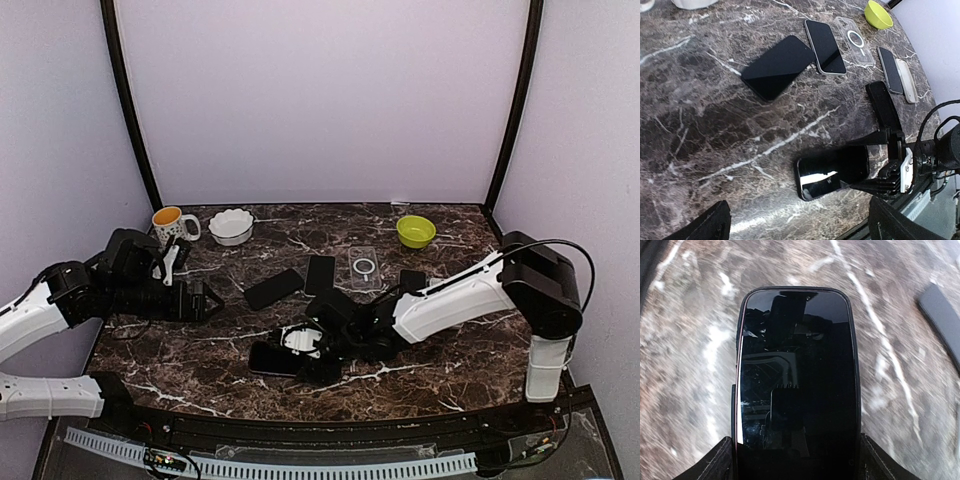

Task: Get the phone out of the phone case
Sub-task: Pick up the phone with the phone case at the center of the board, then pass from the right arm to the left

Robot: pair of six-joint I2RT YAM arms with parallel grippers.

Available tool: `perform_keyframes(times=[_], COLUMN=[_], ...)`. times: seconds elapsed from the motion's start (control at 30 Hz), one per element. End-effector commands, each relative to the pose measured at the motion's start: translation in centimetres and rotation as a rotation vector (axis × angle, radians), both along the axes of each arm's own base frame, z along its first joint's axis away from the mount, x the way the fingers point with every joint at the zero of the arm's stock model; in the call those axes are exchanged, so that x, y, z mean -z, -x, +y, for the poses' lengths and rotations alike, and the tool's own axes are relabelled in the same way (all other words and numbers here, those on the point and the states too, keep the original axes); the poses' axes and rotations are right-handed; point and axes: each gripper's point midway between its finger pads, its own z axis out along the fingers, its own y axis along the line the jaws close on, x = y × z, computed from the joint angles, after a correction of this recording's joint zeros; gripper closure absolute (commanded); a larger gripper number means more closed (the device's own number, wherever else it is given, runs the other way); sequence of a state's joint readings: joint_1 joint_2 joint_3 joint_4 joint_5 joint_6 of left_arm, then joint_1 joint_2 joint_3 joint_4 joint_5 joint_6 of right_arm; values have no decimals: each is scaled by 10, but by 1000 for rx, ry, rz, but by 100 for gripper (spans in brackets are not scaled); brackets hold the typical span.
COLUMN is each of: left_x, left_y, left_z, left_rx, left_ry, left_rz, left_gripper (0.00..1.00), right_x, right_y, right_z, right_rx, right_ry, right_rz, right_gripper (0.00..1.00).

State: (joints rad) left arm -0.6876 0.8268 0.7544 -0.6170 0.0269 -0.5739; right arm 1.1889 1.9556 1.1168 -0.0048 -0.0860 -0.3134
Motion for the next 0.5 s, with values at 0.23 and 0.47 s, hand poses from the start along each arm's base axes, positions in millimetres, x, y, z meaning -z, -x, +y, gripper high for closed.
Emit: perform_keyframes(times=[0.23,0.47], left_x=[3,7], left_y=[19,19], left_z=[-49,-55], left_rx=[208,256], left_ry=[247,289], left_rz=[35,-22], left_gripper=[5,5], right_x=[-73,-114], right_y=[-34,-32], right_z=[-7,-20], right_rx=[121,131], right_ry=[-241,-353], right_rz=[-366,-491], right_gripper=[59,58])
